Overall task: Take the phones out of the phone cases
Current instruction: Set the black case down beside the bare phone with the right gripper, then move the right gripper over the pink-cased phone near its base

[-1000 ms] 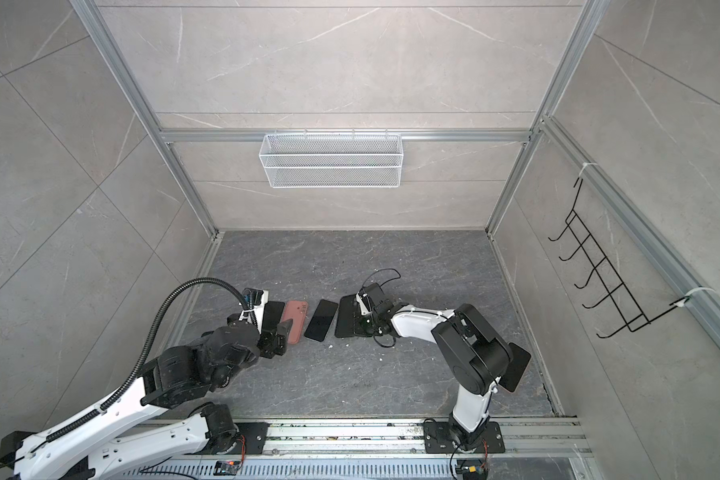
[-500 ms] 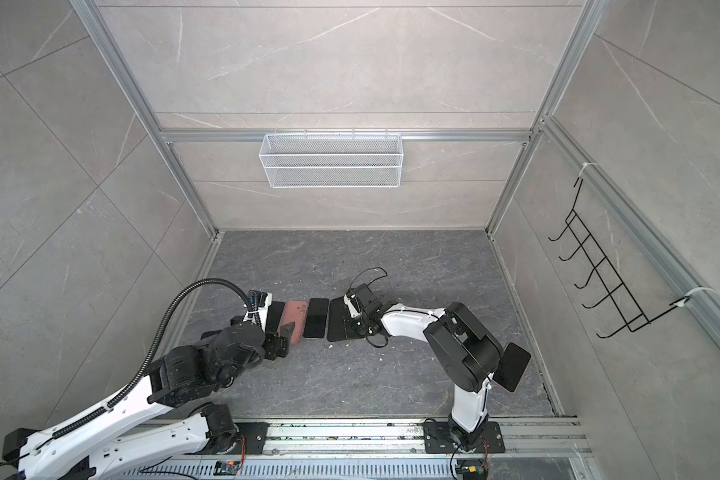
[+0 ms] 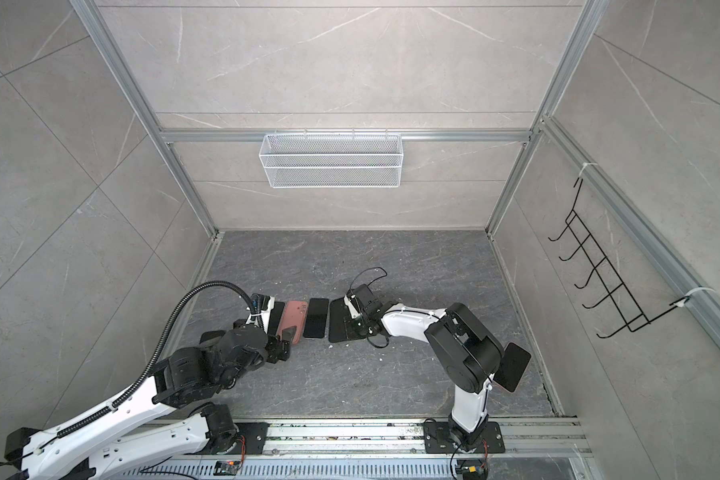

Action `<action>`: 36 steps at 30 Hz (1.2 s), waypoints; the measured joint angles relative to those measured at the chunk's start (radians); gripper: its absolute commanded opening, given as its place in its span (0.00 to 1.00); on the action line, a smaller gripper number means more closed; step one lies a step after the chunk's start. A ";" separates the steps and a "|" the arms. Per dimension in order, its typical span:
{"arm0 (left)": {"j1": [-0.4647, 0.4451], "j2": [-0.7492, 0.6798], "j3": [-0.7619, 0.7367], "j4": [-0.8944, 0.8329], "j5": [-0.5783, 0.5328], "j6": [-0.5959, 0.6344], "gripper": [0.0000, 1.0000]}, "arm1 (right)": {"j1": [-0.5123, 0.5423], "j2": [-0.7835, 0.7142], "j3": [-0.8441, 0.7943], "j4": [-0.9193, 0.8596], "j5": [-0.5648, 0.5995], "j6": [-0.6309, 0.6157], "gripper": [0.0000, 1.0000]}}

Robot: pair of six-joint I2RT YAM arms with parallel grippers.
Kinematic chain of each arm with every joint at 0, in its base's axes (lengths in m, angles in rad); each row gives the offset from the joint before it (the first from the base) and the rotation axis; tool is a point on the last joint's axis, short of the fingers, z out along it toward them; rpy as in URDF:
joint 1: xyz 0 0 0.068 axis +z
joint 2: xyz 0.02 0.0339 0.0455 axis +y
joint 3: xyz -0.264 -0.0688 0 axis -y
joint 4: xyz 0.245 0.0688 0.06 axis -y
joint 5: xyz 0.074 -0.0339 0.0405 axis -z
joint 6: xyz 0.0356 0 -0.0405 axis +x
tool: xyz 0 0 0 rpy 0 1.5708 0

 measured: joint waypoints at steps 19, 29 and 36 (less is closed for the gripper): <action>0.000 0.036 -0.041 0.082 0.049 -0.024 0.92 | 0.049 0.125 0.126 0.005 -0.039 0.008 0.00; 0.000 0.044 -0.069 0.110 0.074 -0.042 0.92 | 0.079 0.121 0.155 0.010 -0.043 0.043 0.72; 0.000 0.053 -0.089 0.147 0.087 -0.057 0.93 | 0.069 -0.038 0.064 -0.138 0.121 0.060 0.95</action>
